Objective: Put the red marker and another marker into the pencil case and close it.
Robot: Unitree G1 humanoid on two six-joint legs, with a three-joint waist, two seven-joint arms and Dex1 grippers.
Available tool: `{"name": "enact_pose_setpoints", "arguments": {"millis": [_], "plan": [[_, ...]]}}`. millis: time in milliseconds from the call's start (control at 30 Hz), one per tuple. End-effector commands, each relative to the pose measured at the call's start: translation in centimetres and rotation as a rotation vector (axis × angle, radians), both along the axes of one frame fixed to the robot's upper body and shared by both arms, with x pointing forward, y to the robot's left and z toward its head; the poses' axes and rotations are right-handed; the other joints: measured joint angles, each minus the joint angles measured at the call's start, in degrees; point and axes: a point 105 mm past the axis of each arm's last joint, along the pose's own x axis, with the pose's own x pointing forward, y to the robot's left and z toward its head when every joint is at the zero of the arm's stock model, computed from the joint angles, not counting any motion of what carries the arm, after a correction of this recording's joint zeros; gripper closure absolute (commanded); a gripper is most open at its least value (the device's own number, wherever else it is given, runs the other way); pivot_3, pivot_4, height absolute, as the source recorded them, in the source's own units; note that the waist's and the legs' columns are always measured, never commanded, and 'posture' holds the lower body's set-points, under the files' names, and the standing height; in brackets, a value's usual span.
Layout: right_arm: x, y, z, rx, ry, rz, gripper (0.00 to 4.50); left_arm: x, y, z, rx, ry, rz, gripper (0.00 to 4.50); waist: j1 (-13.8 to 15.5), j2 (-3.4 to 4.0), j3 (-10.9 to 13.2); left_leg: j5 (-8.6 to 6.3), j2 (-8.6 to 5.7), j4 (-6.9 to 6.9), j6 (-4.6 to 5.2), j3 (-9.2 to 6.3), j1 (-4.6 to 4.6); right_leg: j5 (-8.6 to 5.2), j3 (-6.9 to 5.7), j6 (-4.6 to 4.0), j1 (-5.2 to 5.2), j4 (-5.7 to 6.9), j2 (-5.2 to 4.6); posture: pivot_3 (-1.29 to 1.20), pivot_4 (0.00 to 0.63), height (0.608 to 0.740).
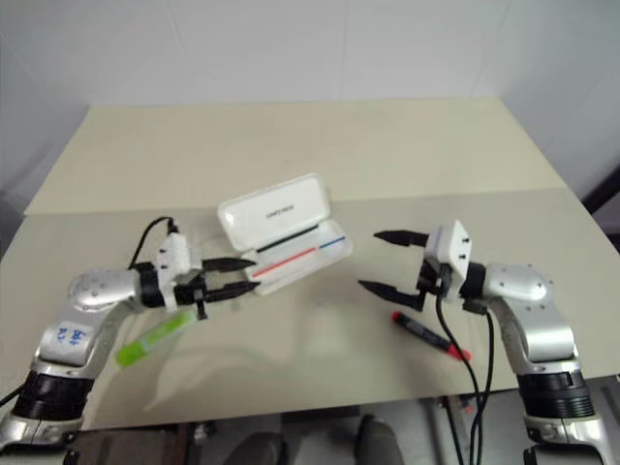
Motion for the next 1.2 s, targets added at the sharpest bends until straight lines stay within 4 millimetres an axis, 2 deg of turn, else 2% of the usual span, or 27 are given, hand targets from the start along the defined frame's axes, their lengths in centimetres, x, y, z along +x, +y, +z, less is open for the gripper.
{"name": "enact_pose_setpoints", "arguments": {"millis": [33,400,667,767,1200], "plan": [[-0.8,0.4,1.4,0.017,-0.052,0.02,0.0,0.9,-0.1,-0.1,0.035,-0.001,0.033,2.75,-0.06,0.0,0.0,0.0,0.0,-0.01,0.0,0.0,0.0,0.0,0.0,0.0,-0.01,0.0,0.0,0.0,0.15,0.74],[-1.6,0.6,1.8,-0.02,-0.04,0.095,0.0,1.6,-1.8,-1.7,0.088,0.078,-0.02,2.75,-0.02,-0.01,0.0,0.0,0.0,0.0,0.0,-0.01,-0.03,0.0,-0.04,0.0,-0.02,0.0,0.0,0.0,0.15,0.74],[-2.1,1.3,1.8,-0.007,-0.052,0.095,0.0,1.4,-1.5,-2.5,0.125,0.104,-0.014,2.75,0.04,-0.01,0.0,0.0,0.01,0.02,0.0,0.01,-0.02,0.0,-0.04,0.01,-0.02,0.0,0.0,0.0,0.15,0.74],[-2.2,1.6,2.1,0.006,-0.064,0.097,0.0,2.4,-1.3,-3.3,0.175,0.123,0.048,2.75,0.25,-0.01,-0.01,0.0,0.0,0.02,0.0,-0.01,-0.03,0.0,-0.04,0.01,-0.02,0.0,0.0,0.0,0.15,0.74],[-2.4,2.2,3.1,0.012,-0.112,0.092,0.0,2.9,-2.9,-2.6,0.257,0.158,-0.029,2.75,0.64,-0.04,-0.02,0.0,-0.01,0.09,0.0,0.02,-0.04,0.0,-0.04,0.01,-0.01,0.01,0.0,0.0,0.15,0.74]]}}
